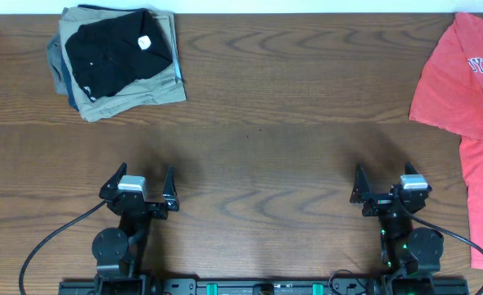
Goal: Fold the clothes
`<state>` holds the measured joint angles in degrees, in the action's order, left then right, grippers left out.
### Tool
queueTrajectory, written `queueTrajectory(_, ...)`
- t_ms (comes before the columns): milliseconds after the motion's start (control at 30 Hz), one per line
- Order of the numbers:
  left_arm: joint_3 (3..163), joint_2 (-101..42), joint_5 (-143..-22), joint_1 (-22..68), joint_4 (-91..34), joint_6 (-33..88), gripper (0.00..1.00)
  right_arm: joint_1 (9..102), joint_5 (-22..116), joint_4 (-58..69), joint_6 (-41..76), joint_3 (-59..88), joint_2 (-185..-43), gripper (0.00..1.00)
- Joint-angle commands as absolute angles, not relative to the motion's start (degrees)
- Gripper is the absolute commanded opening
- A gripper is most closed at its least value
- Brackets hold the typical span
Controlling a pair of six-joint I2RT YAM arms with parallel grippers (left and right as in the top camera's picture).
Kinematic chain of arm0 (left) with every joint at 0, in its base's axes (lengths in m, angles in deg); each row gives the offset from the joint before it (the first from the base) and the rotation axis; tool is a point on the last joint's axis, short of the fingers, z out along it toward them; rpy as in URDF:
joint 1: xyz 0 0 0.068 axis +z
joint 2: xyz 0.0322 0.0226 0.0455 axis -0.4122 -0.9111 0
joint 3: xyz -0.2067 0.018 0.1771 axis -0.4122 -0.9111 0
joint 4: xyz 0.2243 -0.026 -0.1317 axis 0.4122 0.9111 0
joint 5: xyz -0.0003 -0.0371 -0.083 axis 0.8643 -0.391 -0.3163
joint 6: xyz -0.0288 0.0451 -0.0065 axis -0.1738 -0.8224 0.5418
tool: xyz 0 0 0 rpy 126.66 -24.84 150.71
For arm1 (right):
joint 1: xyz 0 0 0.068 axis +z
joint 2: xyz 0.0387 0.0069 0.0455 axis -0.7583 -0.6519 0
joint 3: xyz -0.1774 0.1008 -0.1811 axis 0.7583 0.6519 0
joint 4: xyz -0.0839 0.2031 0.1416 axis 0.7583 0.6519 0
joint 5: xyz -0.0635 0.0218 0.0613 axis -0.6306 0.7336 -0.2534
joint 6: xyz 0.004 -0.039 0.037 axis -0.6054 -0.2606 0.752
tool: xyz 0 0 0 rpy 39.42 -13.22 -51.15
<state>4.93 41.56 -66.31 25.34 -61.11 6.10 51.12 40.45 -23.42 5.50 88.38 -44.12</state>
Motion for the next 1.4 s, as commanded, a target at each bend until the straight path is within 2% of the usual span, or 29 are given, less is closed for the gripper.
queueTrajectory(0,3.34,41.91,-66.05,25.16,-60.30,5.33,0.98,51.58,40.03,-23.16,4.80,88.47,-43.58,0.99)
queueTrajectory(833,3.34,41.91,-66.05,25.16,-60.30,5.33,0.98,51.58,39.82,-25.54,4.85,88.47,-43.58,0.99)
queueTrajectory(900,3.34,41.91,-66.05,25.16,-60.30,5.33,0.98,51.60,43.51,-28.54,9.28,88.47,-43.58,0.99)
queueTrajectory(1100,3.34,41.91,-66.05,25.16,-60.30,5.33,0.98,51.60,64.08,-33.96,34.29,88.47,-43.58,0.99)
queueTrajectory(1300,3.34,41.91,-66.05,25.16,-60.30,5.33,0.98,51.60,67.75,-35.20,50.68,88.47,-43.58,0.99)
queueTrajectory(1367,3.34,41.91,-66.05,25.16,-60.30,5.33,0.98,51.60,68.41,-37.63,51.36,88.47,-43.58,0.99)
